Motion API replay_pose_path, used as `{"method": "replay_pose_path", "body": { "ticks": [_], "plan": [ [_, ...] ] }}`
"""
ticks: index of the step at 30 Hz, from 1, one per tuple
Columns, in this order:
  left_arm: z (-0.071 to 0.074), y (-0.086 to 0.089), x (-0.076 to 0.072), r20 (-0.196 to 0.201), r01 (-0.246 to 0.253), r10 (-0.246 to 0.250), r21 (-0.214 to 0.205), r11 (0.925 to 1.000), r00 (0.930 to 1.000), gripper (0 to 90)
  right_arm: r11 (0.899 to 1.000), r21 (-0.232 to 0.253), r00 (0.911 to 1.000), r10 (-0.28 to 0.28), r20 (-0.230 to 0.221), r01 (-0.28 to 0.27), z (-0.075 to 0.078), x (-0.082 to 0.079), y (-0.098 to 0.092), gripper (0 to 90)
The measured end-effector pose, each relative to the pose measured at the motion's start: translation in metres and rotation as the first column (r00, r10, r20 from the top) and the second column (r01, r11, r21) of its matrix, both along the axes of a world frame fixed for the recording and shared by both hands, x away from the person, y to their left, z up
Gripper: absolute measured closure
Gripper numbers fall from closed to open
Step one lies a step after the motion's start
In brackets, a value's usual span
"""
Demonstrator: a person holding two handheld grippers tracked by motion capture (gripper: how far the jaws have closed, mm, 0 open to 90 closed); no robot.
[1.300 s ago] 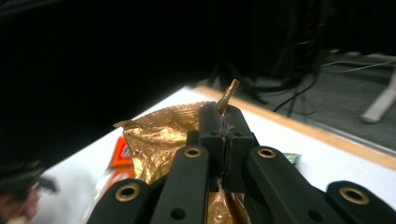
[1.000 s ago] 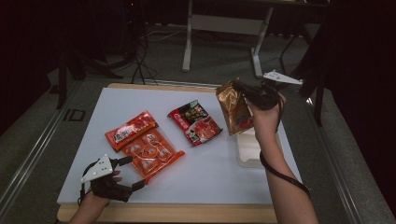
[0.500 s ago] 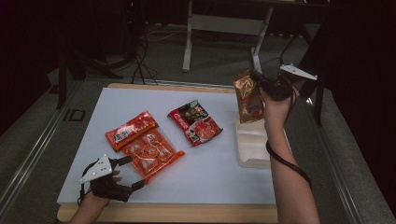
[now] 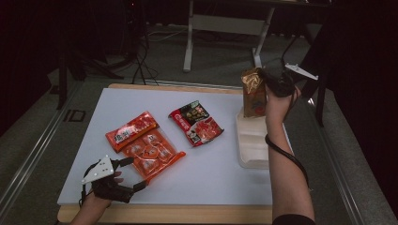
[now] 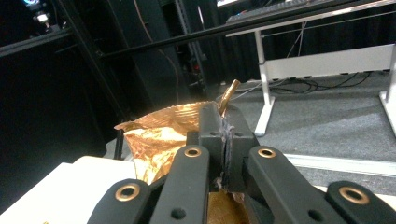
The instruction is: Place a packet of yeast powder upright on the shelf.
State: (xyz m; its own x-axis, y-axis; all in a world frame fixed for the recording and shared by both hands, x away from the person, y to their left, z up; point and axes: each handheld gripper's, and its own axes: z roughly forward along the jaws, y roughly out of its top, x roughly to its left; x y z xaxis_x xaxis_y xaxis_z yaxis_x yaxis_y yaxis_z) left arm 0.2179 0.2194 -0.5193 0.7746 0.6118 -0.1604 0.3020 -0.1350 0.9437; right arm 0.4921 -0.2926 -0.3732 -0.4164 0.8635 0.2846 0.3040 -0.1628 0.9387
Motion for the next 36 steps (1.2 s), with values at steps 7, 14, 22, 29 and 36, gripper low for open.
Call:
{"method": "replay_pose_path", "body": {
  "ticks": [7, 14, 22, 29, 36],
  "plan": [
    [-0.001, 0.001, 0.001, -0.008, -0.008, 0.008, -0.007, 0.9999, 0.9999, 1.4, 0.999, 0.026, 0.9998, -0.020, 0.006, 0.020, -0.010, 0.014, -0.005, 88.8],
    [-0.002, -0.001, 0.002, -0.011, -0.004, 0.004, -0.003, 1.0000, 0.9999, 1.4, 0.998, 0.045, 0.9992, -0.038, -0.015, 0.039, -0.028, 0.024, -0.004, 88.8],
    [-0.002, 0.000, 0.002, -0.013, -0.008, 0.008, -0.003, 1.0000, 0.9999, 1.4, 0.995, 0.076, 0.9961, -0.058, -0.066, 0.063, -0.047, 0.024, -0.009, 88.8],
    [-0.002, -0.001, 0.002, -0.013, -0.007, 0.007, -0.001, 1.0000, 0.9999, 1.4, 0.994, 0.094, 0.9955, -0.041, -0.085, 0.049, -0.053, 0.016, -0.018, 88.5],
    [-0.002, -0.001, 0.003, -0.011, -0.007, 0.007, 0.003, 1.0000, 0.9999, 1.4, 0.996, 0.069, 0.9889, -0.046, -0.142, 0.056, -0.060, 0.006, -0.025, 87.8]
  ]
}}
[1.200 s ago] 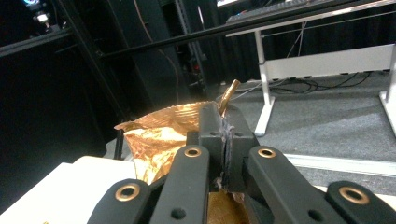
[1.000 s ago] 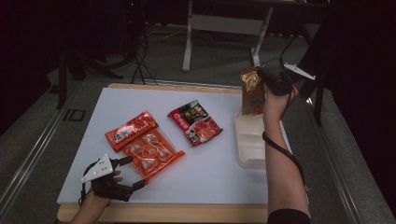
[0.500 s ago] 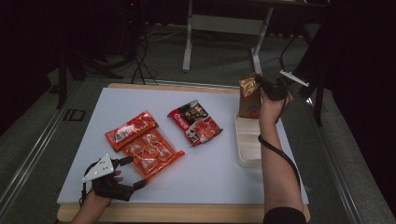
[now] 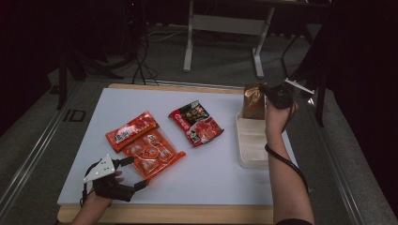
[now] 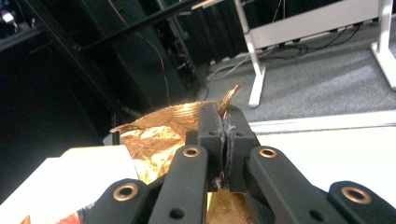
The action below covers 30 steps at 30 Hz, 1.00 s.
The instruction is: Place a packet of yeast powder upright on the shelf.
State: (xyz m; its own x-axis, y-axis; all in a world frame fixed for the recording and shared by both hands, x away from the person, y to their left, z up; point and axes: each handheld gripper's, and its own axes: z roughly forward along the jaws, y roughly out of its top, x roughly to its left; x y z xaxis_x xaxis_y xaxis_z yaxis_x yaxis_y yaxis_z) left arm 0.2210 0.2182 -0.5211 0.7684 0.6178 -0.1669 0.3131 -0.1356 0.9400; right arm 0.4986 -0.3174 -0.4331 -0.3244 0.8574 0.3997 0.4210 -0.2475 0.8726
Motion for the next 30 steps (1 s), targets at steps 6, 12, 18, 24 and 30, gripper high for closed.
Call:
{"method": "replay_pose_path", "body": {
  "ticks": [6, 12, 18, 24, 30],
  "plan": [
    [0.000, 0.000, 0.000, 0.001, 0.000, 0.000, 0.000, 1.0000, 1.0000, 1.4, 0.999, -0.034, 0.9986, -0.022, -0.048, 0.020, -0.004, -0.006, -0.005, 86.6],
    [0.000, 0.000, 0.000, 0.002, -0.001, 0.001, -0.001, 1.0000, 1.0000, 1.4, 0.998, -0.061, 0.9970, -0.019, -0.075, 0.014, 0.001, -0.008, -0.012, 80.4],
    [0.000, -0.001, 0.001, -0.004, 0.004, -0.004, 0.004, 1.0000, 1.0000, 1.4, 0.992, -0.129, 0.9970, -0.026, -0.072, 0.017, 0.014, -0.011, -0.013, 59.9],
    [0.000, 0.000, 0.001, -0.001, 0.000, 0.000, 0.015, 0.9999, 1.0000, 1.5, 0.984, -0.176, 0.9972, -0.034, -0.066, 0.022, 0.028, -0.021, -0.012, 38.9],
    [0.000, 0.000, 0.002, 0.006, -0.010, 0.010, 0.009, 0.9999, 0.9999, 1.5, 0.979, -0.204, 0.9993, -0.031, -0.020, 0.026, 0.035, -0.035, -0.010, 23.0]
  ]
}}
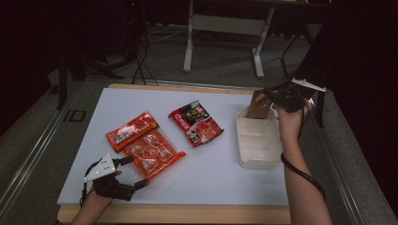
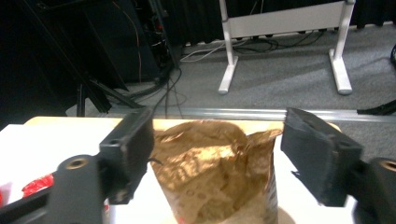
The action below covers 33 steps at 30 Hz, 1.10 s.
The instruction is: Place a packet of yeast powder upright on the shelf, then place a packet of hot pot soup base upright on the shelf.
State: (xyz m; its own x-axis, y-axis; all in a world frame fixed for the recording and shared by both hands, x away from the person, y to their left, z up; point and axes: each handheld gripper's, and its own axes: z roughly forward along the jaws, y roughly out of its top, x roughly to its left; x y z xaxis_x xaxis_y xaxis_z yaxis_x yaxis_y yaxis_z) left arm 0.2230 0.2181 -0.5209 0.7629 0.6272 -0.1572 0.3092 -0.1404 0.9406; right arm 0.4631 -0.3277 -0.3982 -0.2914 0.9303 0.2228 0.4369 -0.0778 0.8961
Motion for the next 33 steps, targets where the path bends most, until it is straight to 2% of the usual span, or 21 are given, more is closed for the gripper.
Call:
{"method": "replay_pose_path", "body": {
  "ticks": [3, 7, 9, 12, 14, 17, 19, 23, 26, 33],
  "plan": [
    [0.000, 0.000, 0.001, -0.015, -0.002, 0.002, -0.006, 1.0000, 0.9999, 1.5, 1.000, -0.004, 0.9997, 0.019, 0.017, -0.019, 0.002, -0.007, 0.001, 13.9],
    [0.001, -0.002, 0.003, -0.066, -0.001, 0.001, -0.004, 1.0000, 0.9978, 1.5, 0.998, -0.008, 0.9976, 0.063, 0.028, -0.063, 0.003, -0.019, 0.006, 11.8],
    [0.002, -0.004, 0.004, -0.089, 0.000, 0.001, 0.013, 0.9999, 0.9960, 1.5, 0.996, -0.010, 0.9958, 0.086, 0.030, -0.086, 0.002, -0.027, 0.009, 11.9],
    [0.005, -0.005, 0.006, -0.102, 0.000, 0.002, 0.017, 0.9999, 0.9948, 1.4, 0.995, -0.001, 0.9938, 0.105, 0.038, -0.105, 0.000, -0.039, 0.014, 13.3],
    [0.008, -0.006, 0.008, -0.109, 0.004, -0.002, 0.017, 0.9998, 0.9940, 1.4, 0.991, -0.024, 0.9905, 0.129, 0.046, -0.128, -0.001, -0.049, 0.020, 13.5],
    [0.013, -0.007, 0.010, -0.112, 0.007, -0.005, 0.010, 0.9999, 0.9936, 1.5, 0.983, -0.041, 0.9818, 0.181, 0.059, -0.178, -0.001, -0.066, 0.027, 13.7],
    [0.016, -0.007, 0.012, -0.113, 0.017, -0.015, 0.012, 0.9998, 0.9934, 1.5, 0.976, -0.033, 0.9742, 0.216, 0.066, -0.214, -0.002, -0.078, 0.031, 13.7],
    [0.021, -0.006, 0.019, -0.113, 0.010, -0.008, 0.016, 0.9998, 0.9935, 1.5, 0.962, -0.076, 0.9622, 0.266, 0.059, -0.261, -0.003, -0.097, 0.039, 13.7],
    [0.024, -0.007, 0.026, -0.130, 0.015, -0.014, 0.010, 0.9998, 0.9914, 1.5, 0.953, -0.058, 0.9521, 0.300, 0.061, -0.296, -0.004, -0.109, 0.043, 13.7],
    [0.025, -0.013, 0.041, -0.164, 0.021, -0.015, 0.032, 0.9993, 0.9864, 7.0, 0.929, -0.065, 0.9273, 0.368, 0.067, -0.364, -0.007, -0.139, 0.057, 13.8]
  ]
}}
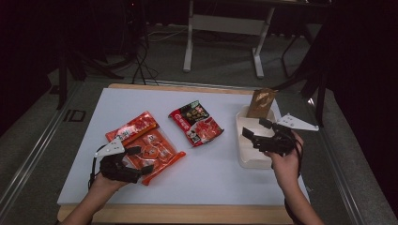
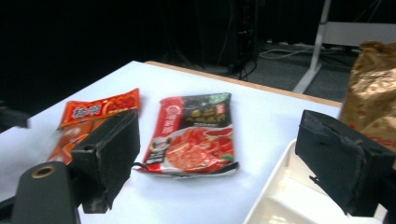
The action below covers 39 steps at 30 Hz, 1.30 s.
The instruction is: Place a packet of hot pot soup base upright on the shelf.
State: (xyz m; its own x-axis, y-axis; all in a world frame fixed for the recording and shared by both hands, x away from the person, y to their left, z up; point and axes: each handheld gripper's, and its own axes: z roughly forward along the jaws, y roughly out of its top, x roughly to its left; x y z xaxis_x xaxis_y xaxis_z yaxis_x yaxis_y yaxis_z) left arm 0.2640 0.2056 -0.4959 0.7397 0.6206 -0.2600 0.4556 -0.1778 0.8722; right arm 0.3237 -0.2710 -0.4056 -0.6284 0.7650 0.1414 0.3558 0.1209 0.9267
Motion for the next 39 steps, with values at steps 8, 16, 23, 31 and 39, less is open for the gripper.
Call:
{"method": "replay_pose_path", "body": {
  "ticks": [8, 16, 23, 31, 39],
  "plan": [
    [0.002, -0.014, 0.026, -0.022, 0.000, 0.001, 0.072, 0.9974, 0.9998, 45.4, 0.999, 0.013, 0.9987, 0.051, 0.001, -0.051, -0.008, -0.020, 0.005, 14.0],
    [0.002, -0.034, 0.060, -0.029, -0.021, 0.025, 0.130, 0.9913, 0.9993, 65.2, 0.997, 0.016, 0.9966, 0.082, -0.006, -0.082, -0.016, -0.030, 0.008, 14.0],
    [-0.004, -0.058, 0.089, -0.077, 0.004, 0.011, 0.197, 0.9805, 0.9969, 80.2, 0.995, 0.003, 0.9950, 0.099, 0.013, -0.099, -0.016, -0.035, 0.010, 14.0],
    [-0.020, -0.083, 0.120, -0.140, -0.008, 0.045, 0.252, 0.9676, 0.9891, 89.5, 0.994, 0.002, 0.9939, 0.110, 0.012, -0.110, -0.018, -0.040, 0.009, 14.0],
    [-0.032, -0.103, 0.144, -0.199, -0.020, 0.086, 0.314, 0.9492, 0.9762, 89.6, 0.994, 0.001, 0.9938, 0.111, 0.002, -0.111, -0.023, -0.040, 0.008, 14.1]
  ]
}}
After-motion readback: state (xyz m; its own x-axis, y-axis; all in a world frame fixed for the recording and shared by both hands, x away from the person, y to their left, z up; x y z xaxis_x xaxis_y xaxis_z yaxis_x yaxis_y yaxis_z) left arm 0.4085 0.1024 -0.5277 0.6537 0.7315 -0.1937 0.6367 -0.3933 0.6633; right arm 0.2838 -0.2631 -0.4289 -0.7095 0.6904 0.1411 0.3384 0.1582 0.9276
